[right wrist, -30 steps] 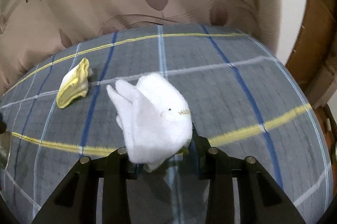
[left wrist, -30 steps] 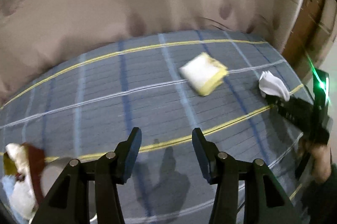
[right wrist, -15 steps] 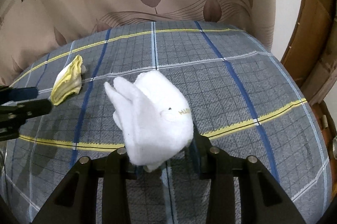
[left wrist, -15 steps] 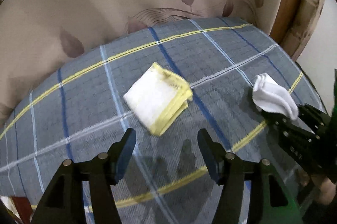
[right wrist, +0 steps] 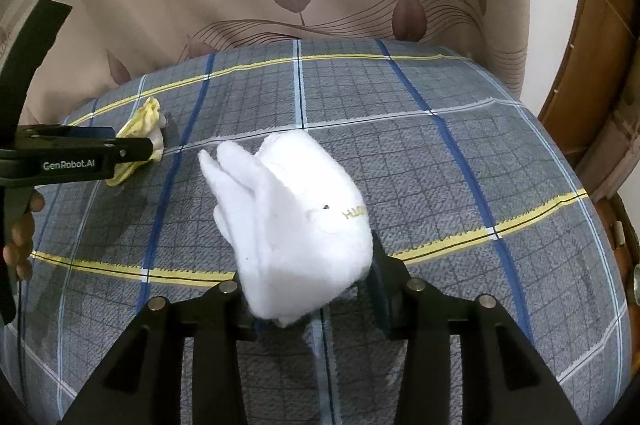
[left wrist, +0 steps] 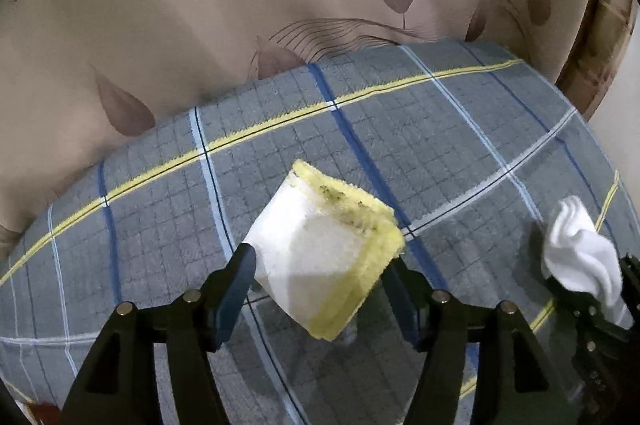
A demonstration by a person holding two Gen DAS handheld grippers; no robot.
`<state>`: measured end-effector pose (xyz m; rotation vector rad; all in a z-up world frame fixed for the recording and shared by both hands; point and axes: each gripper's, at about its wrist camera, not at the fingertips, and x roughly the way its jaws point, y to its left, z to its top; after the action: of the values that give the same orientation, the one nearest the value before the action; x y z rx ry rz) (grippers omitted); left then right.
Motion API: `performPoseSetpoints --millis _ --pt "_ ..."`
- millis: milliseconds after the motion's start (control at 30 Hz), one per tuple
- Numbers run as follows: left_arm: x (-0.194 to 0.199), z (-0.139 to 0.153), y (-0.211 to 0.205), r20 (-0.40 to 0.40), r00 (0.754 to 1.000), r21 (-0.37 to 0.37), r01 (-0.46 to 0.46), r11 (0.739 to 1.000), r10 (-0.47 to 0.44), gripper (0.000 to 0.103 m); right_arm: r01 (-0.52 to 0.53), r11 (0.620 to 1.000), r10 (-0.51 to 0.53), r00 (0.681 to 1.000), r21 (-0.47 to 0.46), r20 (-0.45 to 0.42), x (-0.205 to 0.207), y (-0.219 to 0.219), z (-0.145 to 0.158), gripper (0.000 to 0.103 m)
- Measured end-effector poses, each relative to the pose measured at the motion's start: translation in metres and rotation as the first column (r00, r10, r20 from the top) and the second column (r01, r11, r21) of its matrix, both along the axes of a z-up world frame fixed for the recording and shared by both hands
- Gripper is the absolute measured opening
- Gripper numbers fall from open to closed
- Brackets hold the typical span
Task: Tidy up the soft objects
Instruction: 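Carry the yellow-trimmed cloth over the gold tray with the left gripper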
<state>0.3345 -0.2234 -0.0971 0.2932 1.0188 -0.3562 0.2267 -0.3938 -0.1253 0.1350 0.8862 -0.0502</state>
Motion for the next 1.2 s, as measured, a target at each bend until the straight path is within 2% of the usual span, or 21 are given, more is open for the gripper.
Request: performPoseSetpoints --millis 100,233,333,600,1200 --pt "0.003 -0.005 0.004 0.000 1.000 0.001 0.007 1.000 -0.007 0.076 -0.005 1.000 0.005 1.000 -0.016 -0.003 0.000 0.003 -0.001 0.043" --pt "0.010 -0.010 0.027 -0.055 0.997 -0.125 -0.063 0.990 0.057 0.075 -0.005 1.000 0.005 1.000 -0.019 -0.004 0.000 0.004 -0.001 0.043" --pt "0.011 -0.013 0.037 -0.077 0.994 -0.154 -0.090 0.984 0.079 0.071 -0.005 1.000 0.005 1.000 -0.022 -0.005 0.000 0.005 -0.002 0.043" --pt "0.000 -0.010 0.038 -0.030 0.997 -0.106 -0.079 0.991 0.076 0.065 -0.004 1.000 0.004 1.000 -0.023 -0.005 0.001 0.005 -0.003 0.043" --pt "-0.044 0.009 0.057 0.014 0.995 -0.047 -0.100 0.994 0.101 0.064 -0.003 1.000 0.003 1.000 -0.030 -0.007 0.001 0.006 -0.003 0.043"
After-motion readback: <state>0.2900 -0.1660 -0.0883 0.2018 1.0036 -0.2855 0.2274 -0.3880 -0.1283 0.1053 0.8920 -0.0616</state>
